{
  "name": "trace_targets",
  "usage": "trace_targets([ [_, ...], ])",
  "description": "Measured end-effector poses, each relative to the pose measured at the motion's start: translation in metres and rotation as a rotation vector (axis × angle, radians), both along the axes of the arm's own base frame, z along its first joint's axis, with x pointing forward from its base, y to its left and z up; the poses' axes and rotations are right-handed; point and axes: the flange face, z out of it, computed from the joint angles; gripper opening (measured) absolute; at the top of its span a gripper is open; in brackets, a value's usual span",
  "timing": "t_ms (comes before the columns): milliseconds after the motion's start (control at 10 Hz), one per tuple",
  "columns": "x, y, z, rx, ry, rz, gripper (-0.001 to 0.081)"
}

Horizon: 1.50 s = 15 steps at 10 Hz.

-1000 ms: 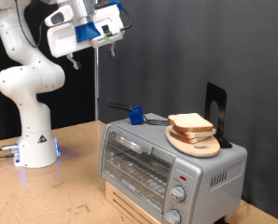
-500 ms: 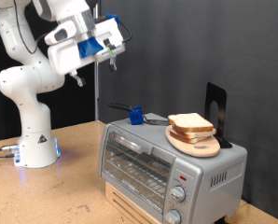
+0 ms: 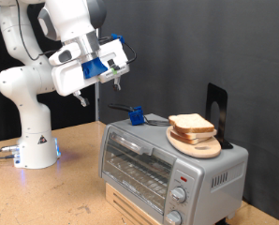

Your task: Make a piece of toast with the oven

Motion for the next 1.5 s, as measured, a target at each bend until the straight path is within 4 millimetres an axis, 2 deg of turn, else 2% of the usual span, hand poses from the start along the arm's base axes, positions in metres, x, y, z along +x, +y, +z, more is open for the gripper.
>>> trace_targets([
  [600,-0.002,-0.009,-0.011,0.137,-0.001,0.138,0.0809],
  [1000,0.006,-0.007,-0.046,0.086,-0.011,0.119,0.0809],
  [1500,0.003,-0.001,-0.085,0.026,-0.028,0.124,0.0809],
])
